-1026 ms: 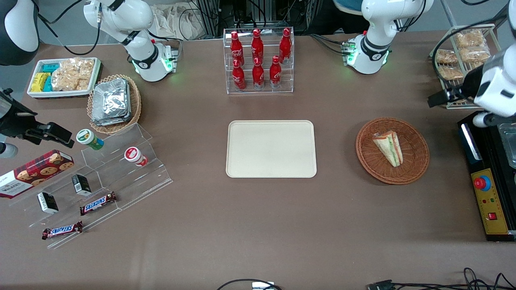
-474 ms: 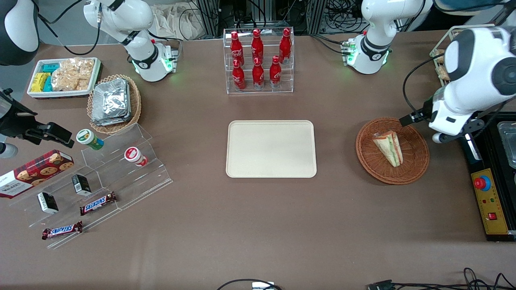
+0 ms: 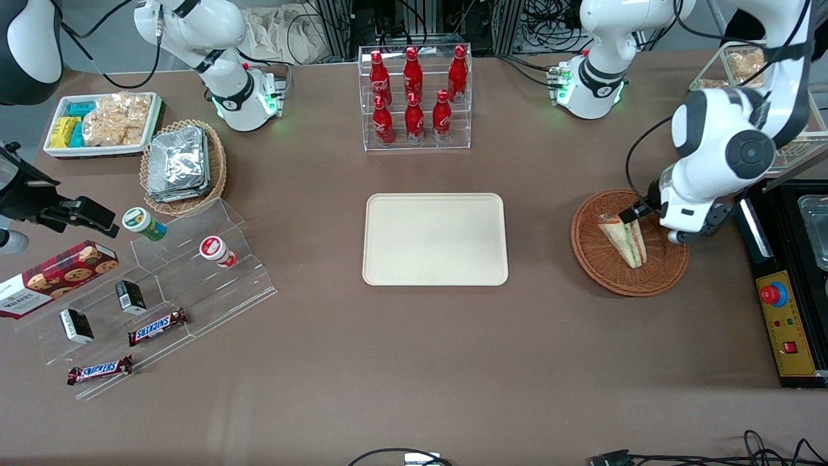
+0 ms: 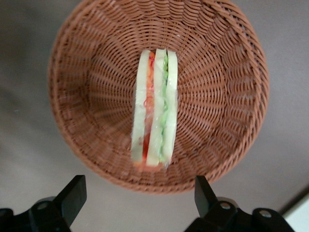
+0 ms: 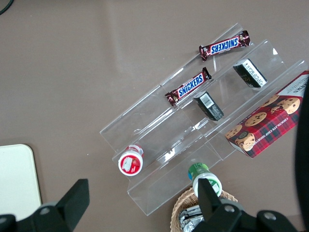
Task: Place sandwich from basket to tray
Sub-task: 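Lower the open left gripper over the wrapped sandwich in the basket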
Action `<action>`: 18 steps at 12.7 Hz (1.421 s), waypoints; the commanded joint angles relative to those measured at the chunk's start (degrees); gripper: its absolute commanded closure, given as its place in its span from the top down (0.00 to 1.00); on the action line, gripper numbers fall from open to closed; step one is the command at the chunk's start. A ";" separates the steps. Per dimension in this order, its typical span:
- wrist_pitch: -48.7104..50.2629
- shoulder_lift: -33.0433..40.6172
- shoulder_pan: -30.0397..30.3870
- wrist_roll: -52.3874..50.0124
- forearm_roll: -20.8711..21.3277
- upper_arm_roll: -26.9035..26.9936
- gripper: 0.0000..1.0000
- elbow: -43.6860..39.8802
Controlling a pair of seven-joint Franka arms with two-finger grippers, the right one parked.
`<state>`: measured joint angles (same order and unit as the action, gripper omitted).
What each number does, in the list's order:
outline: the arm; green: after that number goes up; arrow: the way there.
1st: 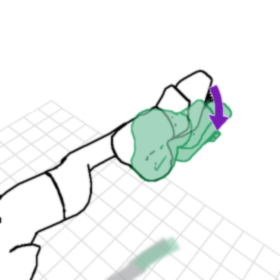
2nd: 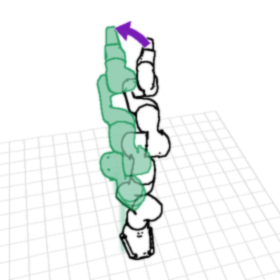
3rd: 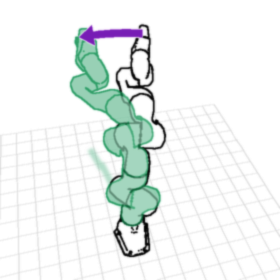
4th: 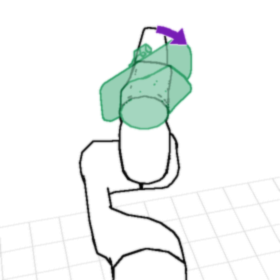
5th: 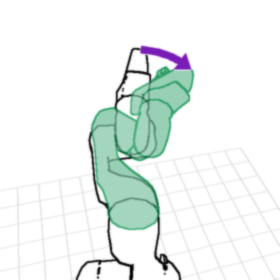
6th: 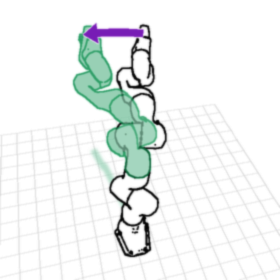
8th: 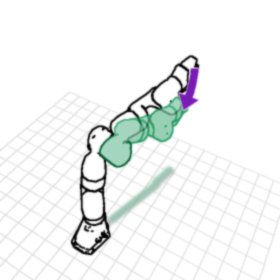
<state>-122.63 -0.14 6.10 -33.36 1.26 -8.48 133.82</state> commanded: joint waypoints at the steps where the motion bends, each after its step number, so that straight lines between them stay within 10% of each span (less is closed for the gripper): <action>1: -5.49 -4.23 0.84 -1.18 0.32 0.57 0.98 0.65; 8: -14.74 -10.40 0.76 -1.18 1.37 2.15 0.94 3.46; 9: -14.74 -10.40 0.76 -1.18 1.46 2.06 0.83 3.46; 11: -14.57 -10.23 0.76 -1.27 1.46 2.06 0.10 3.38; 12: -14.13 -10.23 0.49 -0.84 1.46 2.06 0.00 3.03; 18: 9.16 -0.13 0.14 2.58 1.99 1.71 0.00 -6.42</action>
<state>-125.17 -5.80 6.38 -32.58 2.40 -6.56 132.98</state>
